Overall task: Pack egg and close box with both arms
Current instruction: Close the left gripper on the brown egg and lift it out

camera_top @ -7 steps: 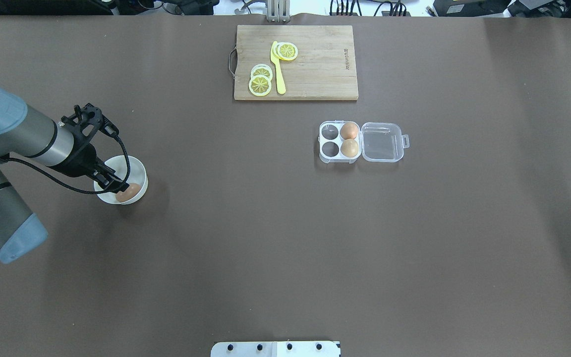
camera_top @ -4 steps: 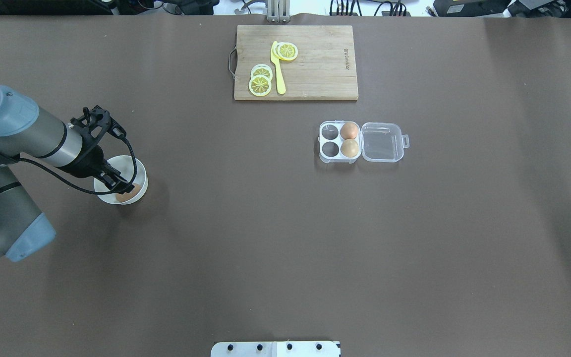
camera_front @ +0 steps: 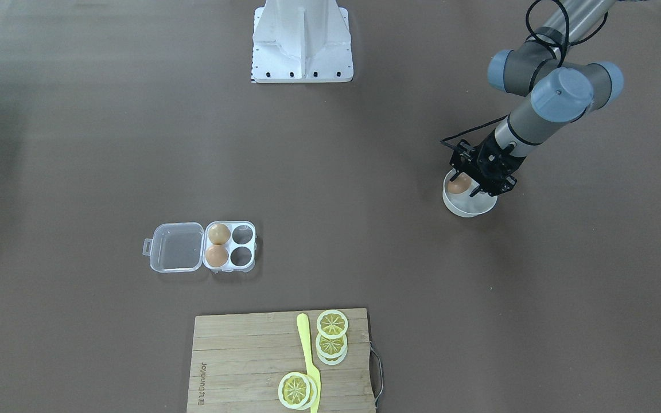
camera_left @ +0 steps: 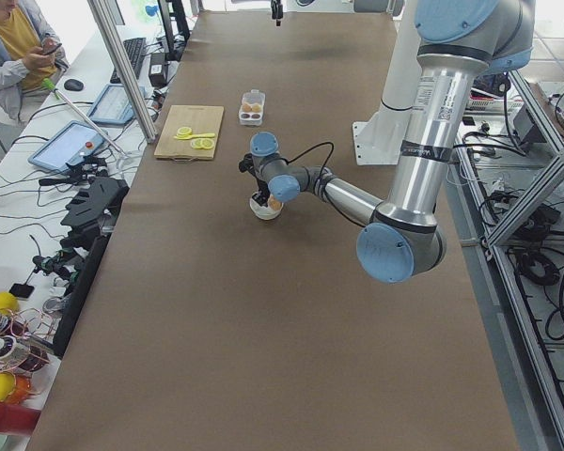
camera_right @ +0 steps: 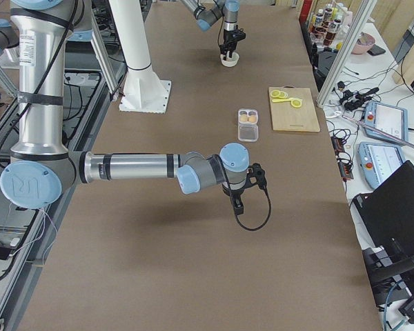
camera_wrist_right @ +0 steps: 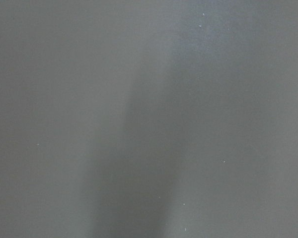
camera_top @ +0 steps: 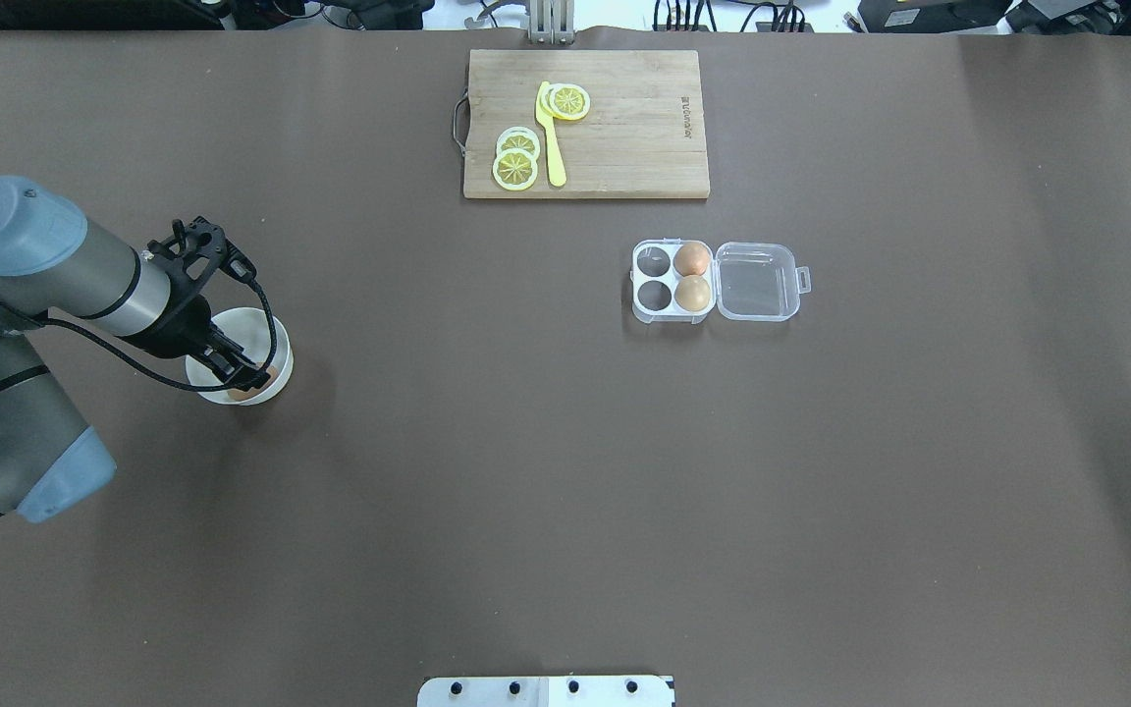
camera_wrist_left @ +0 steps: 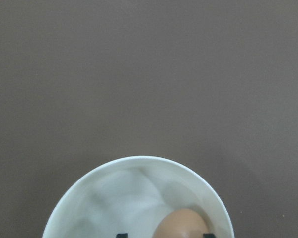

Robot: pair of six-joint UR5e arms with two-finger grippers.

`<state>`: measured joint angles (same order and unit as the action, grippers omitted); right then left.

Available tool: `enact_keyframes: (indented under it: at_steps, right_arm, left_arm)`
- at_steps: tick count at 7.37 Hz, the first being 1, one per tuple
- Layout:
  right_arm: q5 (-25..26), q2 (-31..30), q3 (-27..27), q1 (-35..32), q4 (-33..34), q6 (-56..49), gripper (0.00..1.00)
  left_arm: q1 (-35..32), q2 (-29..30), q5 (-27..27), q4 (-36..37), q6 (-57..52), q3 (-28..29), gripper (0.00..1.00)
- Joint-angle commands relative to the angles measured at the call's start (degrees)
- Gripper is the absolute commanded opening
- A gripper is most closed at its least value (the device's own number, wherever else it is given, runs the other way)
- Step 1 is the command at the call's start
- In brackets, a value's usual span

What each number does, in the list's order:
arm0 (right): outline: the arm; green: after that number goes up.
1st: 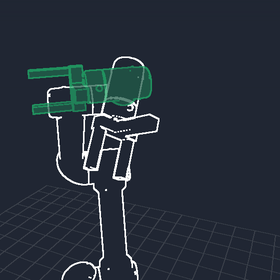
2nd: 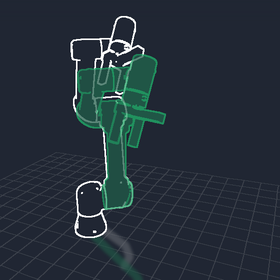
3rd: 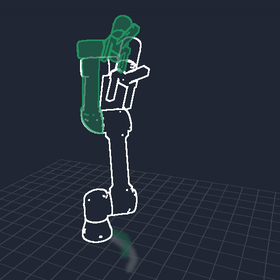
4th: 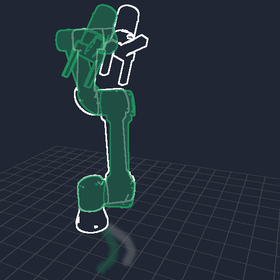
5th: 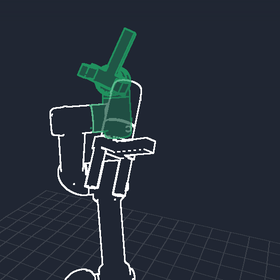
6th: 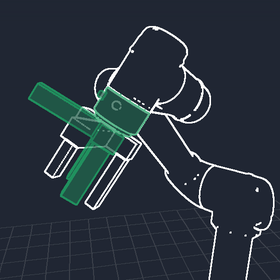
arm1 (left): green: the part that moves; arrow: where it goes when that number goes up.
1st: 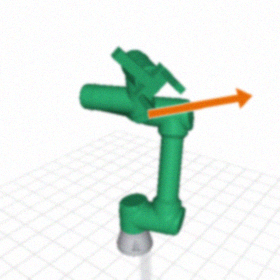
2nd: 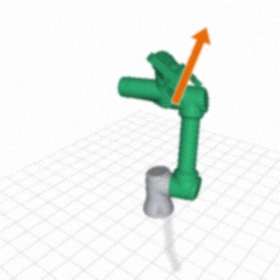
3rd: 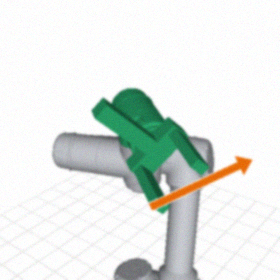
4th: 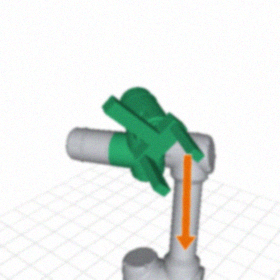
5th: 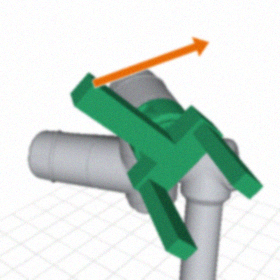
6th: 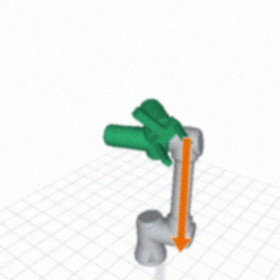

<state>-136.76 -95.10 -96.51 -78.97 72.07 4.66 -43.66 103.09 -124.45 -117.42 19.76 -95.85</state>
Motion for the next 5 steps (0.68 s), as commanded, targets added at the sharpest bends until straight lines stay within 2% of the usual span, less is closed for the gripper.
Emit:
enact_keyframes:
  at_steps: [1, 4, 5]
  right_arm:
    - [-0.08, 0.0, -0.08, -0.04, 0.0, 0.0, 0.99]
    - [-0.17, 0.0, -0.08, 0.04, 0.0, 0.0, 0.99]
    - [-0.17, 0.0, -0.08, -0.04, 0.0, 0.0, 0.99]
  left_arm:
    - [0.15, 0.0, 0.0, 0.0, -0.07, 0.31, 0.59]
    - [0.15, 0.09, 0.17, 0.0, 0.02, 0.92, 0.59]
    - [0.15, 0.09, 0.17, 0.0, 0.1, 1.45, 0.62]
